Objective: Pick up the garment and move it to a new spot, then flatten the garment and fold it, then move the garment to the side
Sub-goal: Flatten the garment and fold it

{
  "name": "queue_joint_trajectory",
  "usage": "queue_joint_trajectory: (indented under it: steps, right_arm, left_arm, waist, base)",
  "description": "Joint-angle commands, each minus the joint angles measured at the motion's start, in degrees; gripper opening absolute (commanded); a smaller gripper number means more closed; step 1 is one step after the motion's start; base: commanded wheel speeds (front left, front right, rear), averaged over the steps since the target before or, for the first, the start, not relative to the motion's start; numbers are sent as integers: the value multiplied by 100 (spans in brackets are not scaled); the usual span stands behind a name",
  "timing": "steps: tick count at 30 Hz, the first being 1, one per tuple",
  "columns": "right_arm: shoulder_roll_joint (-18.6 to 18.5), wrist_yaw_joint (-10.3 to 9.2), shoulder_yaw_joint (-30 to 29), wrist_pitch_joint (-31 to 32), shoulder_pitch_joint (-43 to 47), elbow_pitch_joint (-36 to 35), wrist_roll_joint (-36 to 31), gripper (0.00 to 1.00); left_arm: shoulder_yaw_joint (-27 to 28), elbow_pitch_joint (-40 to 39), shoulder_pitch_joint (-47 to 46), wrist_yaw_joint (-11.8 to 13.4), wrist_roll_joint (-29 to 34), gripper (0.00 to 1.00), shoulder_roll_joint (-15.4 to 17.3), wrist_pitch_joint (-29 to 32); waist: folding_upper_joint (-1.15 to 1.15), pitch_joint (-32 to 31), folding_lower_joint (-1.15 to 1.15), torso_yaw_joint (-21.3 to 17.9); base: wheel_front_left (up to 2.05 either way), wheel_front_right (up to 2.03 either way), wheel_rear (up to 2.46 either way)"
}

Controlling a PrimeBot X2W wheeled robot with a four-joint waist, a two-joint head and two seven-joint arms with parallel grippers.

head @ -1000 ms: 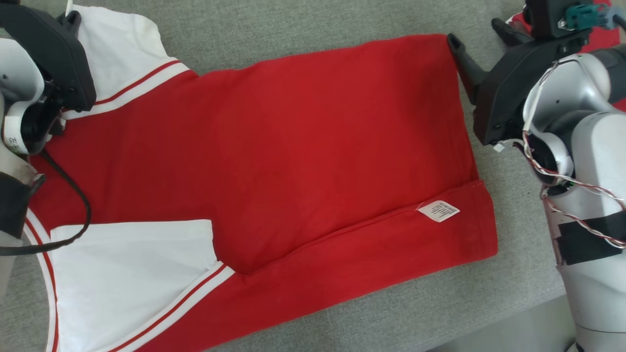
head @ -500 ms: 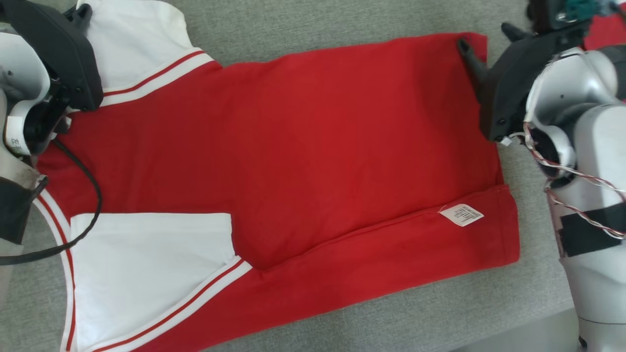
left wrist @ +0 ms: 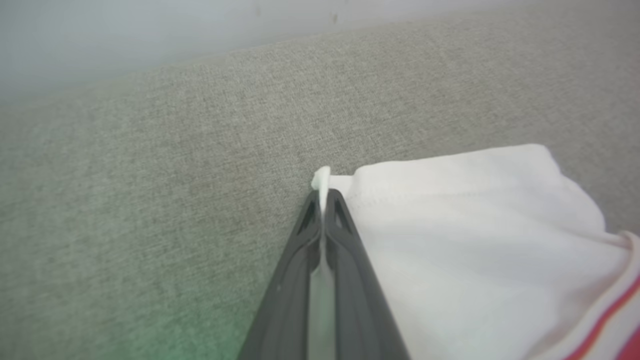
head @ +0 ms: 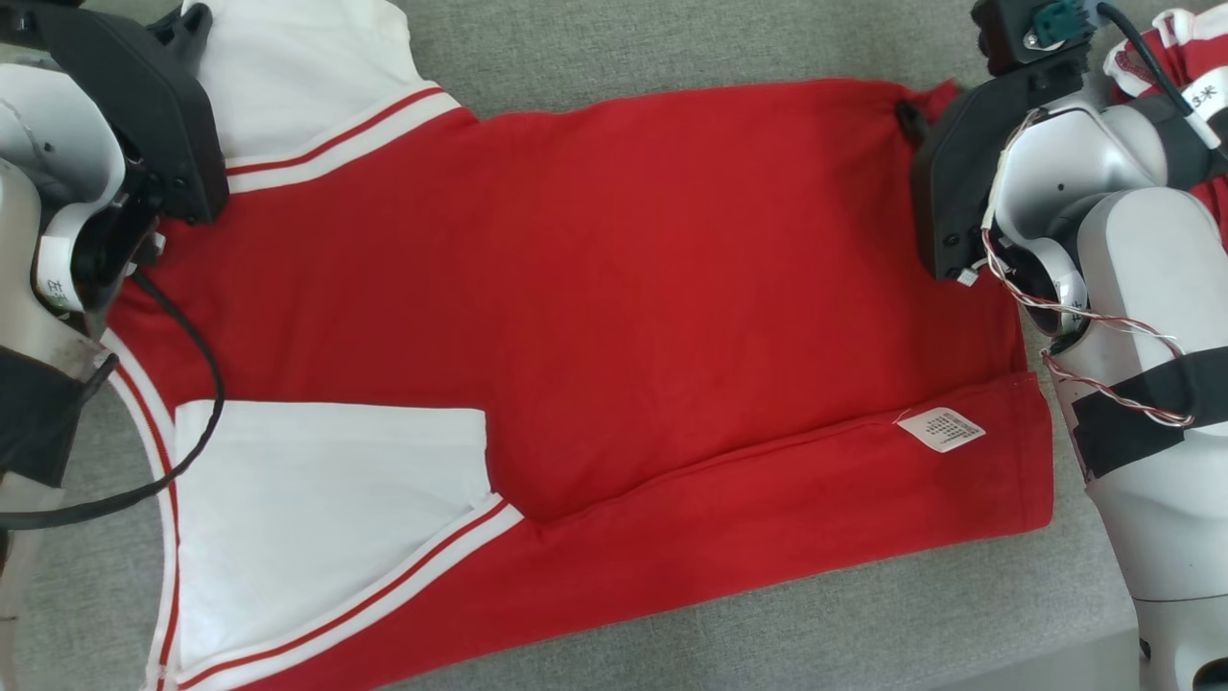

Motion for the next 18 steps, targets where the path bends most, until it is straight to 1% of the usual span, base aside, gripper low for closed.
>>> queue_joint_trajectory:
  steps: [1,5,9,13,14,18]
  right_arm:
    - [-6,15,52,158,177,204,57,0]
    - [-128,9,54,269,230,202,152,0]
    - [-177,8,-70,-96,170,56,50,0]
    - [-81,9,-153,-496,177,35,-93,0]
    - [-81,9,-153,-496,177,35,-93,0]
    - [-33,9,-205,-881,252,70,-144,0]
  left_arm:
    - [-26,73,200,5,-20,0,72,21]
    - [3,6,205,-10,-73,0,52,-103]
    - [110,-100,209,-29,-141,0,-37,-489]
    - [258,-165,270,-51,-157,0,-63,-1049]
    - [258,-165,270,-51,-157,0,-63,-1049]
    - [412,-232,417,-118,-310,0,-132,-1569]
  waist:
    - [0,-24,0,27]
    - [0,-80,0,77]
    - [0,-149,0,121]
    - [0,-253,0,157]
    - [0,-253,0,157]
    - [0,-389,0,242]
  base:
    - [0,0,0]
    - [0,0,0]
    - [0,0,0]
    - [0,0,0]
    - [0,0,0]
    - [0,0,0]
